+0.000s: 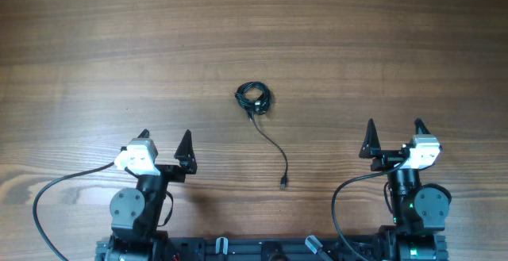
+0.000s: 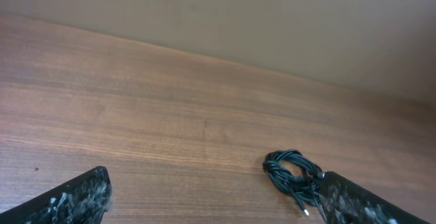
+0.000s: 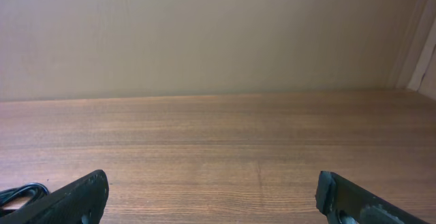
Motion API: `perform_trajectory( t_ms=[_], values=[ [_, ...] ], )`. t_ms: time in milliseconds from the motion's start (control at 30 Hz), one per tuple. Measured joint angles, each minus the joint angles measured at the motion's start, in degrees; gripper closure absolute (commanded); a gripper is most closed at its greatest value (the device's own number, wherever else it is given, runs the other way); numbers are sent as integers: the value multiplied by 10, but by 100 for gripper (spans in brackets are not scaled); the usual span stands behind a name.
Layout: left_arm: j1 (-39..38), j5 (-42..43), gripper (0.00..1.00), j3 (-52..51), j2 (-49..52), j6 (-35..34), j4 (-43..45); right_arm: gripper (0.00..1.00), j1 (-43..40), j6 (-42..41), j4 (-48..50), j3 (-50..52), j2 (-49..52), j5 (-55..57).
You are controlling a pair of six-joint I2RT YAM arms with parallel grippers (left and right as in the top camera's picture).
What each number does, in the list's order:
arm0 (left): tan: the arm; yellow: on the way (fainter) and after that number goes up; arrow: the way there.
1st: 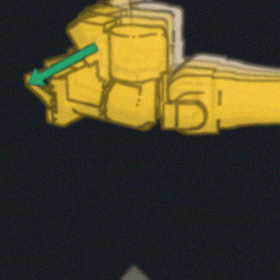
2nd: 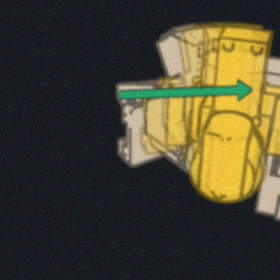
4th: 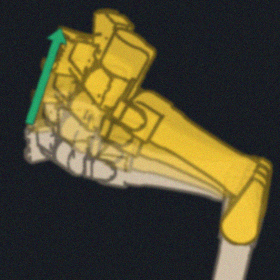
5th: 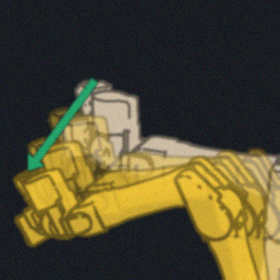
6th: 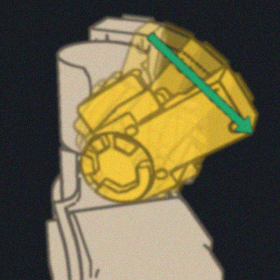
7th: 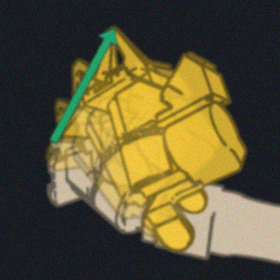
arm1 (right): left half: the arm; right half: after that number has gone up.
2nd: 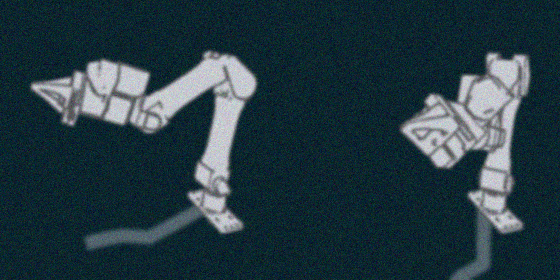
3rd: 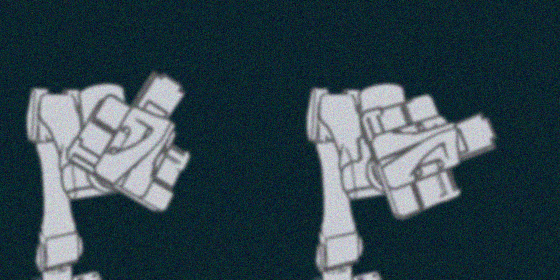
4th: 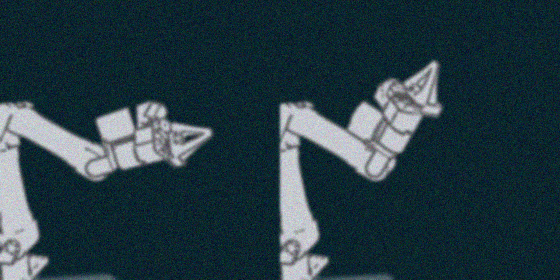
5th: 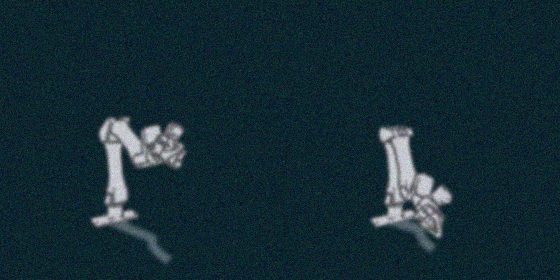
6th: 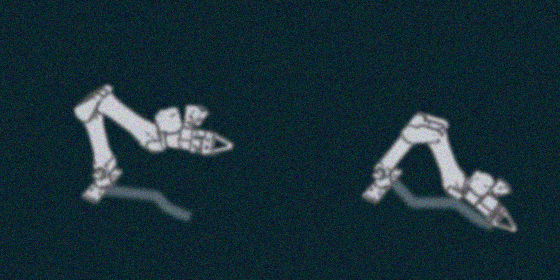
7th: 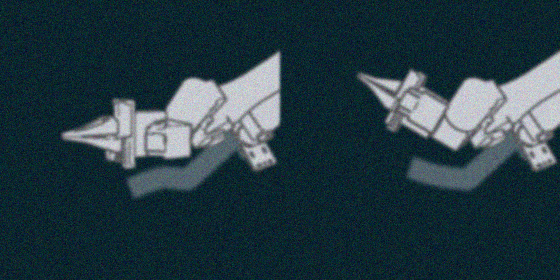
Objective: Untangle cables
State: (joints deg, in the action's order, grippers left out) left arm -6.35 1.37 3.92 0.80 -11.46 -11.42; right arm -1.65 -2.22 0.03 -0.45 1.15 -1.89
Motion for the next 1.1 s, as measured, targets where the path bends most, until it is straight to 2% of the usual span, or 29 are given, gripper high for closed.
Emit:
perform_trajectory(
  t_ms=[367,833,1100],
  values=[
    [0,0,0,50,34,-9,-1,0,0,0,0,0,0,0],
    [0,1,0,155,208,-9,-2,0,0,0,0,0,0,0],
    [0,35,0,206,291,-19,-2,0,0,0,0,0,0,0]
  ],
)
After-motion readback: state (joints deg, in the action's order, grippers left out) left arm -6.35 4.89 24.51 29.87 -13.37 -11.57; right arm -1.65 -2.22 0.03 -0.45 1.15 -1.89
